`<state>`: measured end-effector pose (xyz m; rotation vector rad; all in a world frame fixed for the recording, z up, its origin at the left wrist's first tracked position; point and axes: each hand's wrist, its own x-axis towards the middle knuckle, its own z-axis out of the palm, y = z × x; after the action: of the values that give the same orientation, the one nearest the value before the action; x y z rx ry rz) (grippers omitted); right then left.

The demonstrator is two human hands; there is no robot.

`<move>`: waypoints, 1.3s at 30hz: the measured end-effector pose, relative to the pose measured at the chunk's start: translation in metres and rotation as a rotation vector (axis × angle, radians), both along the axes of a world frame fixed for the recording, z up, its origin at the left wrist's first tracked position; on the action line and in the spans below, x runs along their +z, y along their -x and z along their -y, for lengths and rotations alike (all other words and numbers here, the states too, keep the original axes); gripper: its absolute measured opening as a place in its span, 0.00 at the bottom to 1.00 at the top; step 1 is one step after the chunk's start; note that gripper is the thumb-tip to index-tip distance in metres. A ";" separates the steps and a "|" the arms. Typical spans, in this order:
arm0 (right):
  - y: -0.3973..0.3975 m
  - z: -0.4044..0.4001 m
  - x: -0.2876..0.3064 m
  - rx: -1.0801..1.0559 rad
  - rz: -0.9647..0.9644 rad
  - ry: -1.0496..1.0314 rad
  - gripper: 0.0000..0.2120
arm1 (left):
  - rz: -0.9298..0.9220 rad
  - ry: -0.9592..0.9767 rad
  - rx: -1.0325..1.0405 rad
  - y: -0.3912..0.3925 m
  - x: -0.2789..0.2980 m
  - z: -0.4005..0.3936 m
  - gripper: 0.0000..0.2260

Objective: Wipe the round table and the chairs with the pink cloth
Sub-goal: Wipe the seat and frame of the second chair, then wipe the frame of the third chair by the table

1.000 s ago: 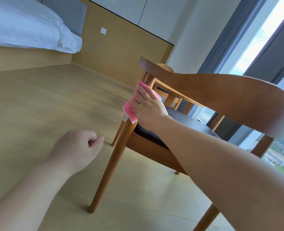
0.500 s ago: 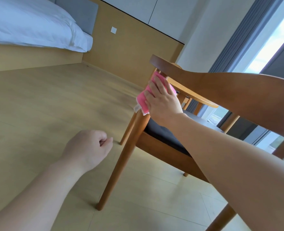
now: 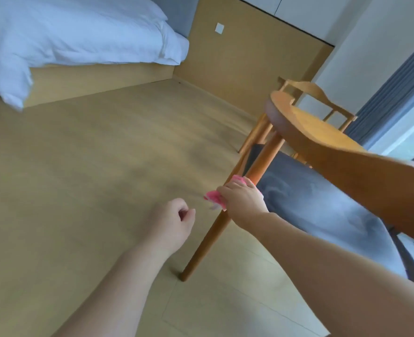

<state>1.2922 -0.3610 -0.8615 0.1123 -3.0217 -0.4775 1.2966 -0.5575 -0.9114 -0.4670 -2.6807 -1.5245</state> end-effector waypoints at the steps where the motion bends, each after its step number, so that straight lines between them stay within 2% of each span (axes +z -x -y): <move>1: -0.002 0.011 0.014 -0.037 0.029 0.143 0.14 | 0.026 -0.004 0.012 0.000 0.015 0.009 0.11; 4: -0.009 0.044 0.072 -0.113 0.134 0.555 0.12 | 0.046 -0.018 0.042 0.009 0.085 0.038 0.03; 7: -0.016 0.077 0.147 -0.133 0.254 0.794 0.10 | 0.049 0.020 0.060 0.016 0.169 0.069 0.09; 11: -0.020 0.114 0.284 -0.138 0.345 1.040 0.10 | 0.126 0.035 -0.002 0.014 0.298 0.107 0.16; 14: -0.022 0.140 0.394 -0.188 0.343 1.180 0.09 | 0.216 0.040 -0.106 0.011 0.393 0.127 0.18; 17: -0.009 0.160 0.488 -0.195 0.308 1.285 0.08 | 0.250 -0.010 -0.183 0.027 0.481 0.143 0.14; 20: 0.002 0.176 0.551 -0.187 0.282 1.382 0.09 | 0.227 -0.058 -0.247 0.051 0.551 0.150 0.10; 24: 0.021 0.181 0.590 -0.154 0.183 1.489 0.11 | 0.183 -0.065 -0.262 0.086 0.606 0.149 0.07; 28: 0.063 0.161 0.604 -0.226 0.093 1.598 0.16 | 0.102 0.071 -0.287 0.137 0.642 0.130 0.02; 30: 0.087 0.142 0.608 -0.282 0.060 1.710 0.20 | 0.034 0.125 -0.281 0.162 0.659 0.114 0.06; 33: 0.126 0.110 0.616 -0.264 0.086 1.833 0.33 | 0.015 0.153 -0.282 0.193 0.678 0.097 0.10; 35: 0.154 0.099 0.627 -0.164 0.086 1.832 0.30 | 0.014 0.201 -0.306 0.216 0.691 0.093 0.08; 39: 0.213 0.094 0.642 -0.002 0.055 1.639 0.15 | -0.017 0.242 -0.349 0.265 0.711 0.094 0.05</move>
<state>1.0796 -0.4551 -0.2199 -0.0043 -2.4290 1.8968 1.0311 -0.6514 -0.2004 -0.9987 -2.8989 -1.2470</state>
